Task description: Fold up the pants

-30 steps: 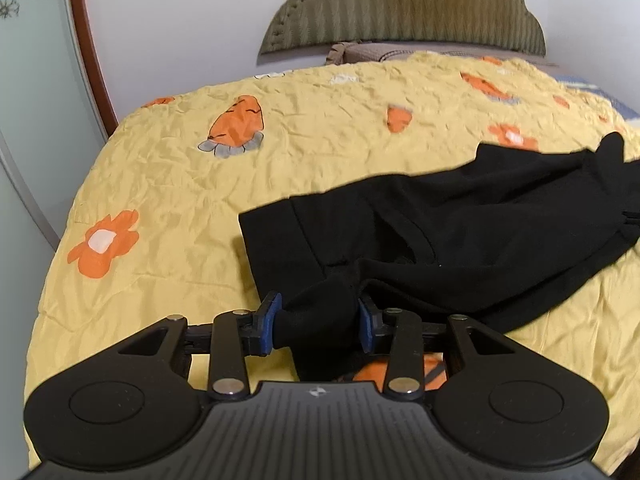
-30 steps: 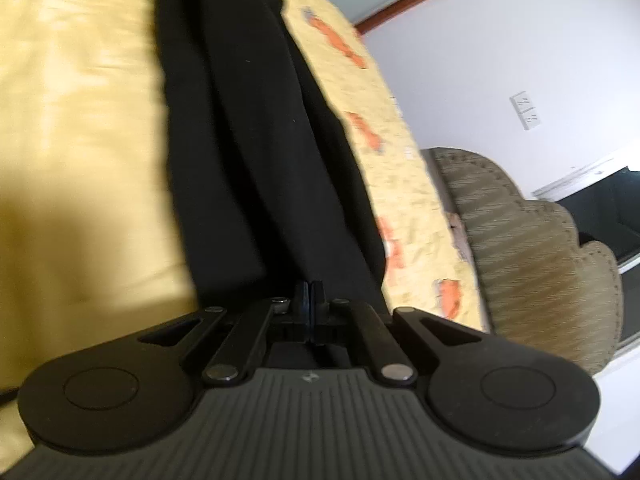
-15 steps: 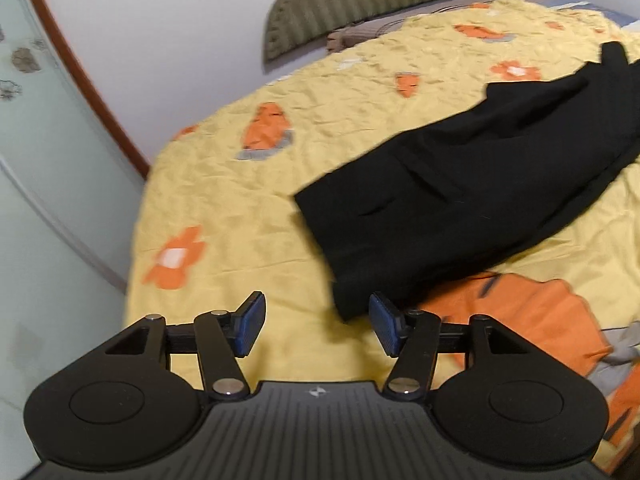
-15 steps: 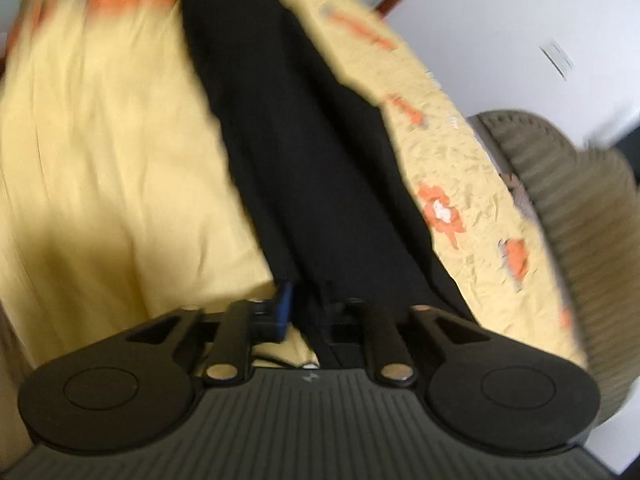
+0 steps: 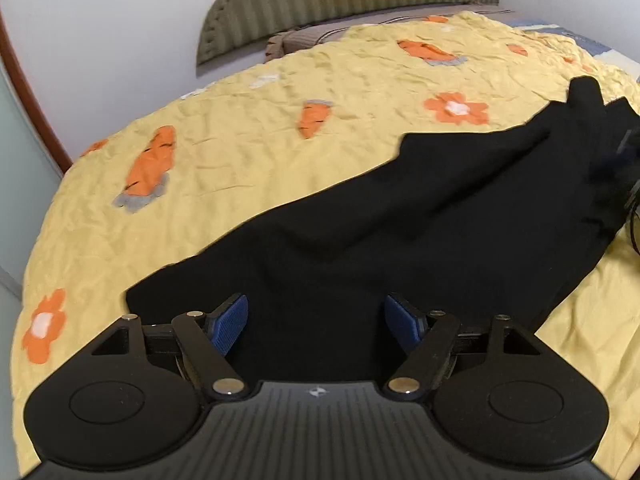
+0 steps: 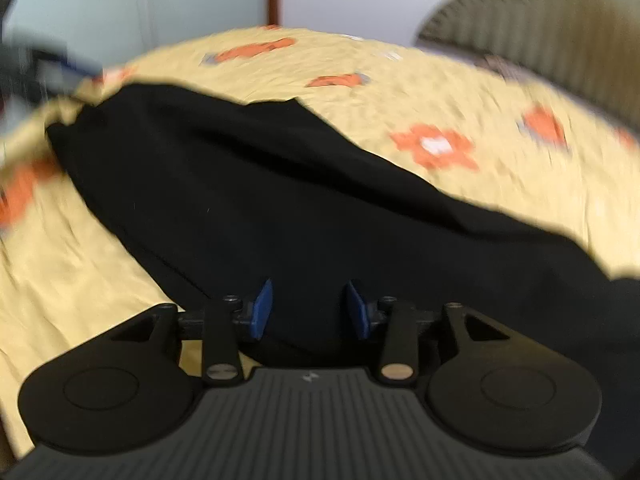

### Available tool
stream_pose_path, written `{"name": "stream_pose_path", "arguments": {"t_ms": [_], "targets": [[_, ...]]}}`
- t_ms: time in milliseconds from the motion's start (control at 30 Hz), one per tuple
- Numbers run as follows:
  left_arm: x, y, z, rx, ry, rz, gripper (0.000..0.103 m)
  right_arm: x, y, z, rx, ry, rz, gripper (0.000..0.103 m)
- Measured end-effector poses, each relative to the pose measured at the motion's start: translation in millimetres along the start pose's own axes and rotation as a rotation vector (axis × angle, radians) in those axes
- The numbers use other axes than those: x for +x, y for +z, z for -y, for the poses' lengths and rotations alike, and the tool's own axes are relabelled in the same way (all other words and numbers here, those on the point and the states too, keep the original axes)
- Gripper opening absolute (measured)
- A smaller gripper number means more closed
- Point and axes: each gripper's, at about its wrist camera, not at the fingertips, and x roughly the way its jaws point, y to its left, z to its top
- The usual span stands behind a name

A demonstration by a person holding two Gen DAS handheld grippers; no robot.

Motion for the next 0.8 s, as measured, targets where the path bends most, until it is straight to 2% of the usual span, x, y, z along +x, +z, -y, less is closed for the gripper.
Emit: {"name": "stream_pose_path", "arguments": {"t_ms": [33,100,233,300,333,400,467,567,633,700,733,800], "targets": [[-5,3,8,0.001,-0.025,0.041,0.075,-11,-1,7,0.049,0.001,0.031,0.057],[-14,17,30,-0.006,-0.089,0.118,0.075,-46,-11,29,0.154,-0.030,0.152,0.077],[-15,45,90,0.035,-0.157,0.191,0.075,-112,-41,107,0.444,-0.113,0.330,0.077],[-8,59,119,0.035,-0.197,0.198,0.075,-132,-56,153,0.593,-0.193,0.380,0.079],[-3,65,132,0.041,-0.201,0.197,0.075,-141,-65,175,0.674,-0.258,0.397,0.090],[9,72,158,0.054,-0.197,0.179,0.075,-152,-81,216,0.805,-0.314,0.423,0.103],[26,76,178,0.069,-0.193,0.142,0.075,-154,-97,259,0.937,-0.283,0.437,0.103],[42,77,195,0.082,-0.189,0.091,0.075,-150,-115,318,1.118,-0.112,0.526,0.103],[53,78,202,0.090,-0.175,0.070,0.075,-141,-115,347,1.171,-0.057,0.563,0.102],[56,77,206,0.093,-0.162,0.058,0.075,-128,-109,370,1.184,-0.082,0.514,0.101],[58,77,208,0.093,-0.153,0.055,0.075,-119,-104,379,1.169,-0.117,0.463,0.096],[61,76,208,0.091,-0.145,0.043,0.075,-99,-96,388,1.119,-0.141,0.396,0.095]]}}
